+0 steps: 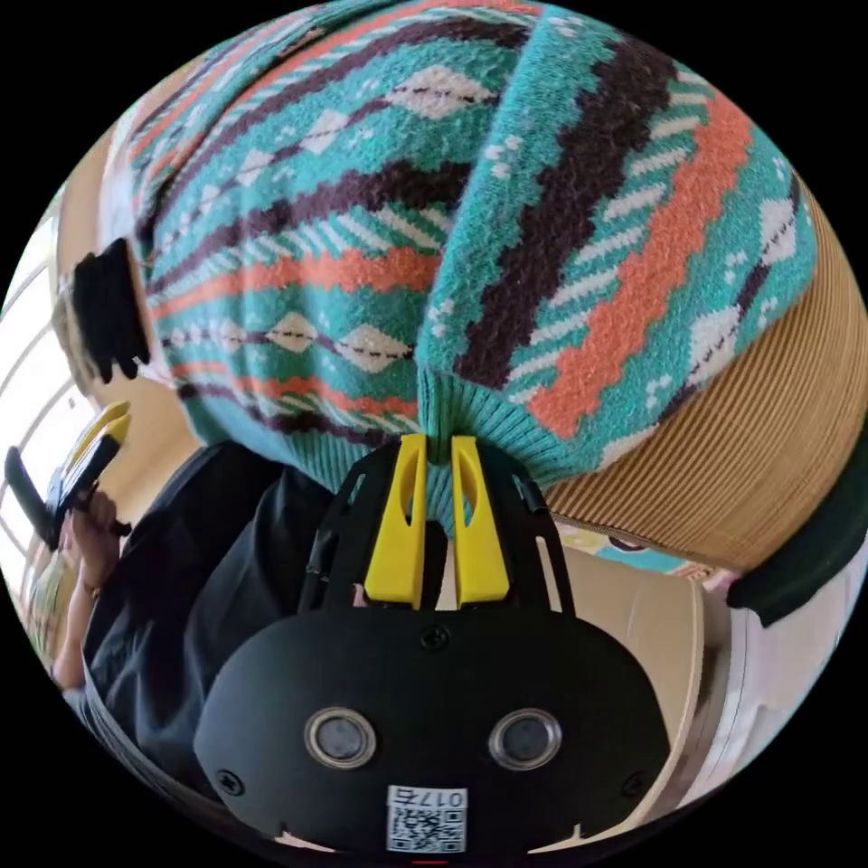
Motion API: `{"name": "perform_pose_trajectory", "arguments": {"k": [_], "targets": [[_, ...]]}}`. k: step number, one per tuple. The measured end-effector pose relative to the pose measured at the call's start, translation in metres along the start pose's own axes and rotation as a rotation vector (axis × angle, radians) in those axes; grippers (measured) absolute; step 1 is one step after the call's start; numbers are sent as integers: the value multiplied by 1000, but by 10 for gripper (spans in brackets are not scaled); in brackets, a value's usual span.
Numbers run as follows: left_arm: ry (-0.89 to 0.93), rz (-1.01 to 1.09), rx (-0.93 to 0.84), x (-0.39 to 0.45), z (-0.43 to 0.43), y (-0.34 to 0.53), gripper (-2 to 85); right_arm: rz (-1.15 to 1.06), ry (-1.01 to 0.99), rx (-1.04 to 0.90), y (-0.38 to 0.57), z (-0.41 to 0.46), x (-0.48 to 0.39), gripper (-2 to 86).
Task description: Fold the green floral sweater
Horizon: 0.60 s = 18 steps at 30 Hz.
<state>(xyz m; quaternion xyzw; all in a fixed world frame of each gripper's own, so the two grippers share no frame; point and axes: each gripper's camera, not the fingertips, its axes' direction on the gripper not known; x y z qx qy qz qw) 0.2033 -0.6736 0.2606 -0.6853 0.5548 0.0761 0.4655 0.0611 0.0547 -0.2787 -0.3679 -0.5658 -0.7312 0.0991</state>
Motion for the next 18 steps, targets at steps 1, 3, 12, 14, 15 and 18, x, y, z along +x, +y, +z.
{"name": "perform_pose_trajectory", "arguments": {"k": [1,3,12,14,15,18], "targets": [[3,8,-7,1,0,2,68,-137,-189,42,17,-13,10,32],[21,21,-12,1,-4,3,70,-309,-496,117,49,-41,30,27],[427,433,83,76,-64,-41,148,-411,-884,601,173,-153,87,17],[397,580,108,118,-82,-55,163,-437,-974,664,175,-163,81,18],[396,610,109,128,-86,-59,165,-477,-983,667,172,-170,68,19],[333,690,167,166,-110,-73,166,-584,-956,661,163,-185,26,23]]}}
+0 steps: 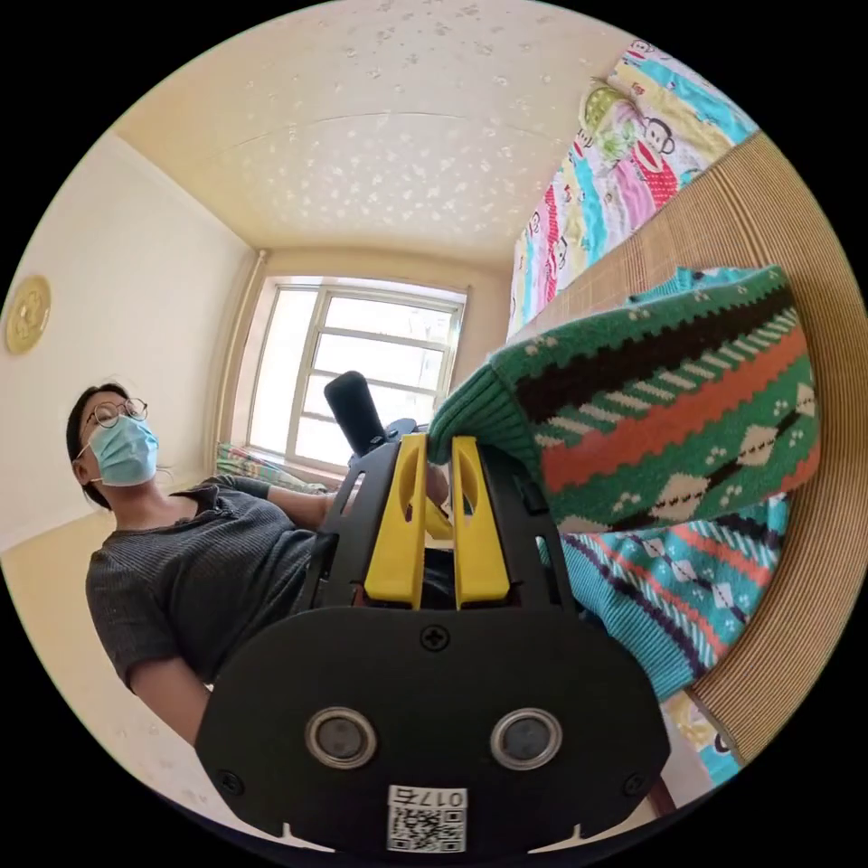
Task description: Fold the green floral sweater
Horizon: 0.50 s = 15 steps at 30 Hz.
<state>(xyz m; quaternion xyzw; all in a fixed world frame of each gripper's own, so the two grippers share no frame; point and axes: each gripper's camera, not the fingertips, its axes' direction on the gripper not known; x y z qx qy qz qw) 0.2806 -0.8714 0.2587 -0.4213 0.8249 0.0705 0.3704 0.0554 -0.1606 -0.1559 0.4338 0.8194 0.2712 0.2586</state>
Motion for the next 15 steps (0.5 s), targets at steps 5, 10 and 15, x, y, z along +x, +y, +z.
{"name": "perform_pose_trajectory", "arguments": {"k": [5,10,15], "targets": [[-225,-53,43,-9,-15,-24,52,6,-17,30,-14,11,-1,21],[-194,-215,49,-86,-67,-14,50,63,-3,146,28,-39,10,9],[-227,-392,40,-197,-128,13,53,241,136,128,78,-58,38,6]]}}
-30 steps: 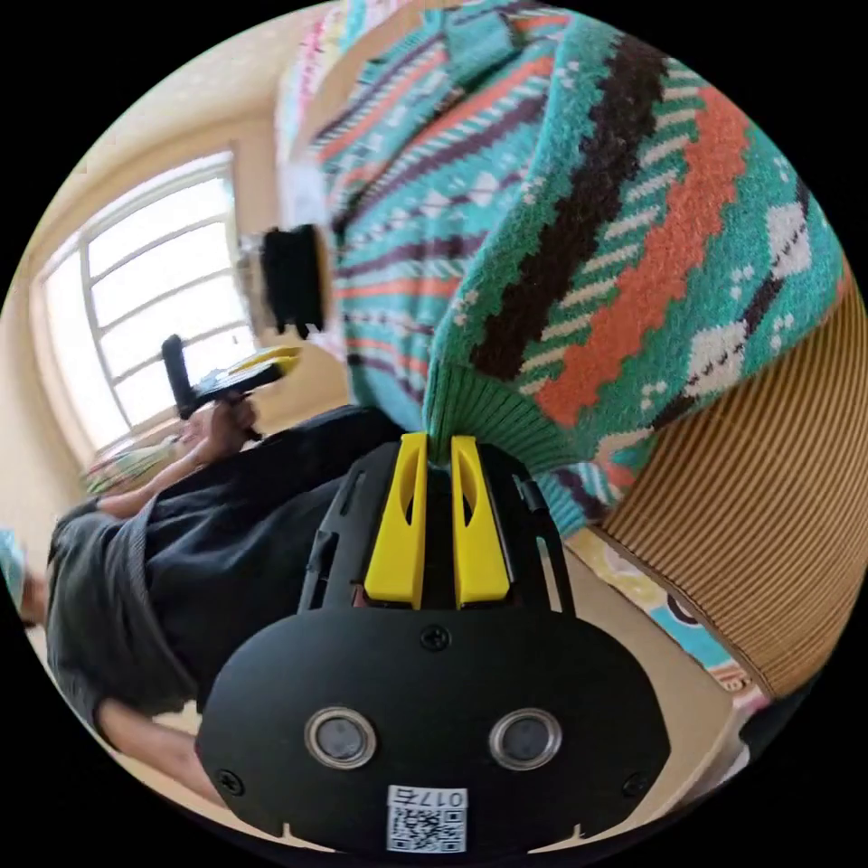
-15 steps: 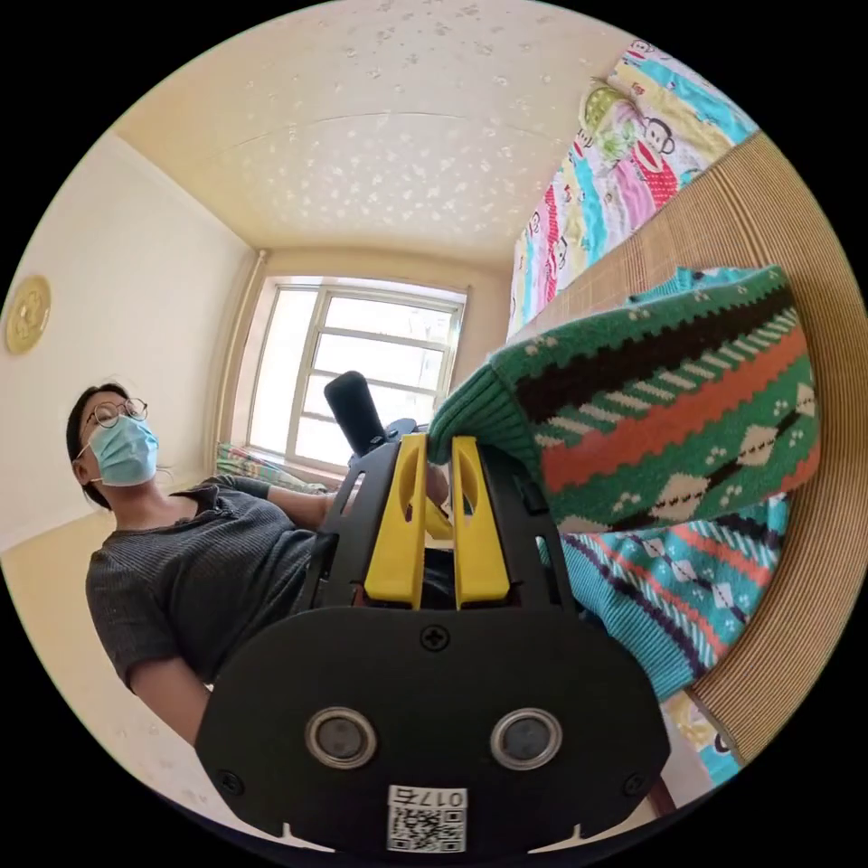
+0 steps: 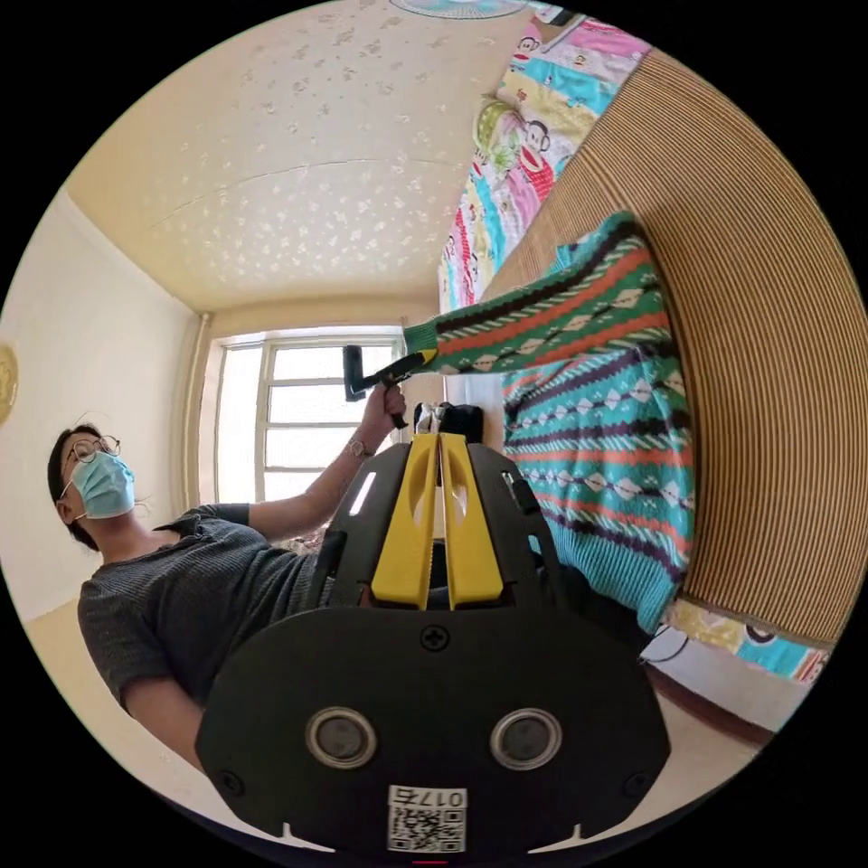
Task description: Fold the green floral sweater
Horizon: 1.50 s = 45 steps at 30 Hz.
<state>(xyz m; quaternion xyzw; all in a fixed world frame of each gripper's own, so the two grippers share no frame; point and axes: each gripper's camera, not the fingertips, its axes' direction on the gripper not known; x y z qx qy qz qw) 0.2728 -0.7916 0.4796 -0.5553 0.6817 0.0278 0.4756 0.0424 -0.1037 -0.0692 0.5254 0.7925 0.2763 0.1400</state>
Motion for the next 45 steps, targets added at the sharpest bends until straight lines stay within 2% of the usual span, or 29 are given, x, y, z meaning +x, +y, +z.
{"name": "perform_pose_trajectory", "arguments": {"k": [3,5,8,10,14,18,21,23,27,29,31,32,33,34,35,37,41,45], "targets": [[-76,-160,-85,-85,14,0,65,133,61,-2,19,2,30,8],[-163,-362,-106,-151,22,28,74,187,91,-8,28,6,44,10],[-131,-601,-140,-212,29,94,83,299,145,-15,45,13,68,17],[-81,-638,-164,-228,36,136,86,386,209,-31,59,18,85,35],[-53,-574,-302,-227,55,223,107,487,347,-105,71,28,106,87],[25,-561,-381,-228,64,281,139,546,600,-345,63,57,127,132],[101,-579,-381,-235,60,309,152,585,650,-390,55,64,147,137],[126,-550,-447,-238,63,319,144,612,649,-414,52,67,161,128],[94,-555,-503,-252,57,328,86,686,494,-481,49,75,182,47],[211,-589,-466,-271,42,330,47,653,438,-479,45,72,175,37],[314,-564,-456,-284,26,330,43,486,191,-411,40,59,149,28],[440,-501,-408,-290,8,328,42,436,93,-374,39,53,141,26],[517,-467,-373,-293,-3,327,42,354,-100,-284,38,39,126,23],[672,-415,-293,-302,-29,326,41,280,-237,-207,39,25,109,21],[799,-377,-207,-311,-59,326,41,242,-277,-178,39,18,100,21],[923,-320,-58,-325,-110,328,40,90,-401,-65,47,-7,63,18],[1163,-233,239,-352,-206,346,40,-50,-594,52,71,-31,29,16],[1350,-103,323,-347,-241,361,40,-116,-706,86,97,-31,8,14]]}}
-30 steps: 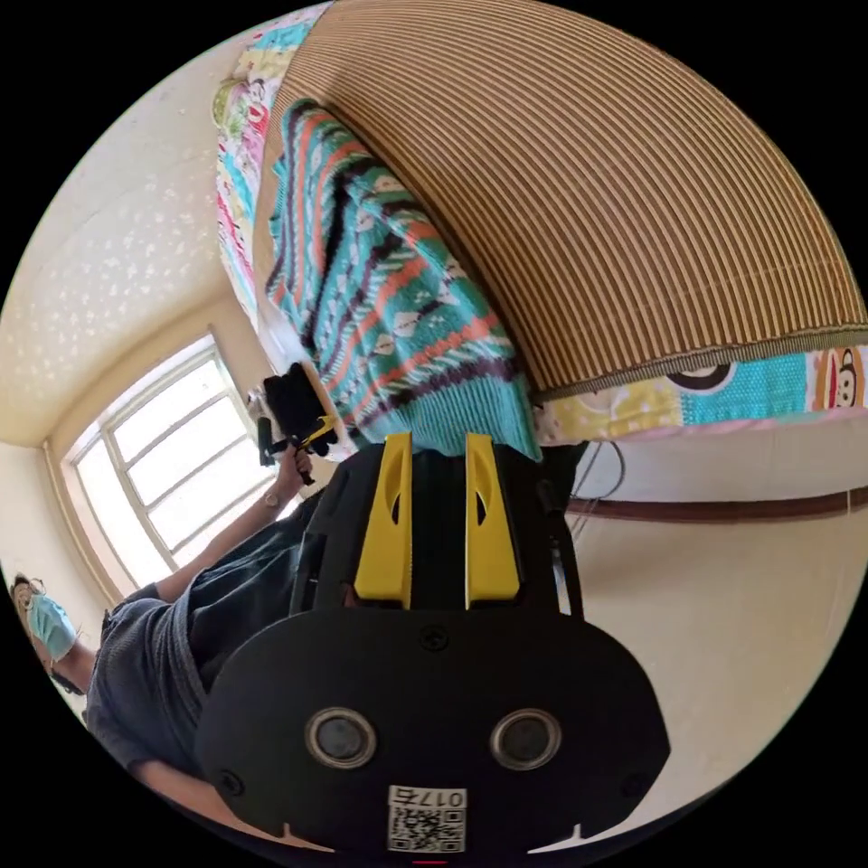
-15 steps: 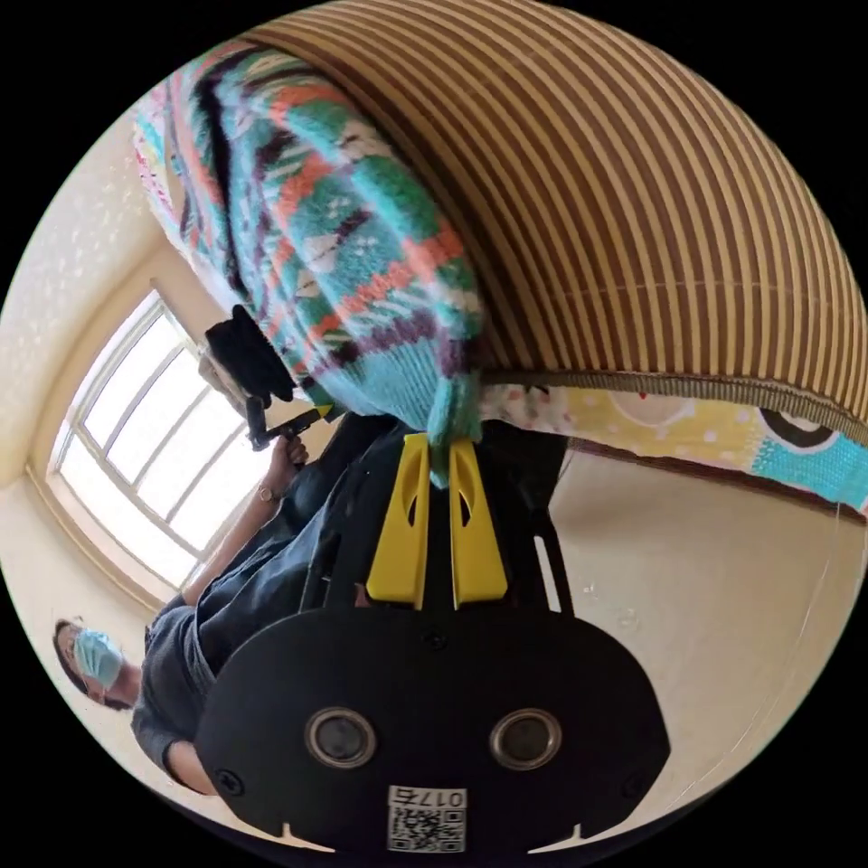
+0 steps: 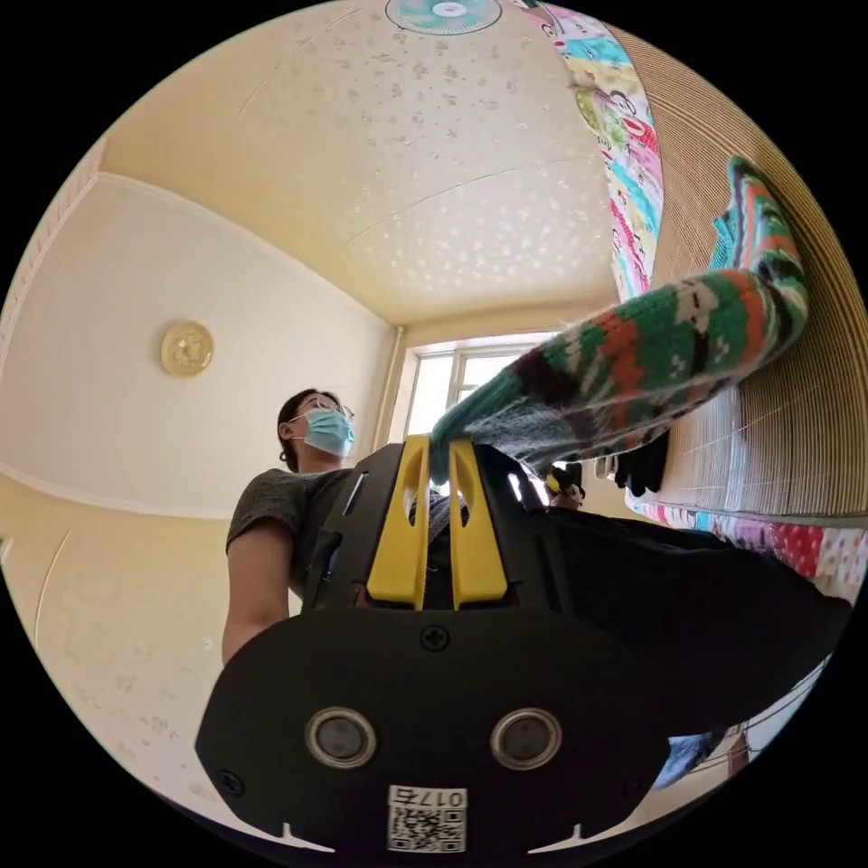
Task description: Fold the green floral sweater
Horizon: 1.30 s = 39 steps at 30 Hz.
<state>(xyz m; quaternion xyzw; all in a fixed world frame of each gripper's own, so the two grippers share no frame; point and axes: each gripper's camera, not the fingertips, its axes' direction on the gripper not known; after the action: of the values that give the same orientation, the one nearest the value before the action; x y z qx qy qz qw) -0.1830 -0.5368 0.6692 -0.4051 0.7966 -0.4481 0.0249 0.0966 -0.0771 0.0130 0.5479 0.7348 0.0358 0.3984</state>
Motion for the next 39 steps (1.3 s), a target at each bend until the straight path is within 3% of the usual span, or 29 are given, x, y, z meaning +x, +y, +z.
{"name": "perform_pose_trajectory", "arguments": {"k": [3,5,7,10,17,24,28,29,30,34,36,39], "targets": [[40,-82,155,-12,-20,10,42,103,121,158,7,-12,17,11],[-100,-243,296,-38,-42,12,41,225,214,286,6,-27,39,11],[-165,-378,398,-62,-55,7,41,400,270,545,0,-45,72,11],[-220,-532,546,-94,-68,-21,41,526,234,776,-29,-39,107,14],[-264,-528,704,-125,-78,-155,41,358,546,649,-193,10,122,22],[-374,-620,713,-174,-85,-207,64,512,602,922,-229,43,186,60],[-205,-417,737,-166,-89,-195,80,433,798,788,-249,76,189,80],[-244,-365,703,-152,-94,-186,96,426,848,744,-253,84,187,81],[-296,-354,676,-144,-96,-181,104,414,965,649,-260,101,182,79],[-878,-346,357,-102,-92,-141,139,306,1496,342,-268,191,164,57],[-963,-385,235,-110,-88,-125,162,251,1505,192,-266,228,173,64],[-888,-463,78,-153,-81,-103,177,266,1427,-25,-261,287,207,90]]}}
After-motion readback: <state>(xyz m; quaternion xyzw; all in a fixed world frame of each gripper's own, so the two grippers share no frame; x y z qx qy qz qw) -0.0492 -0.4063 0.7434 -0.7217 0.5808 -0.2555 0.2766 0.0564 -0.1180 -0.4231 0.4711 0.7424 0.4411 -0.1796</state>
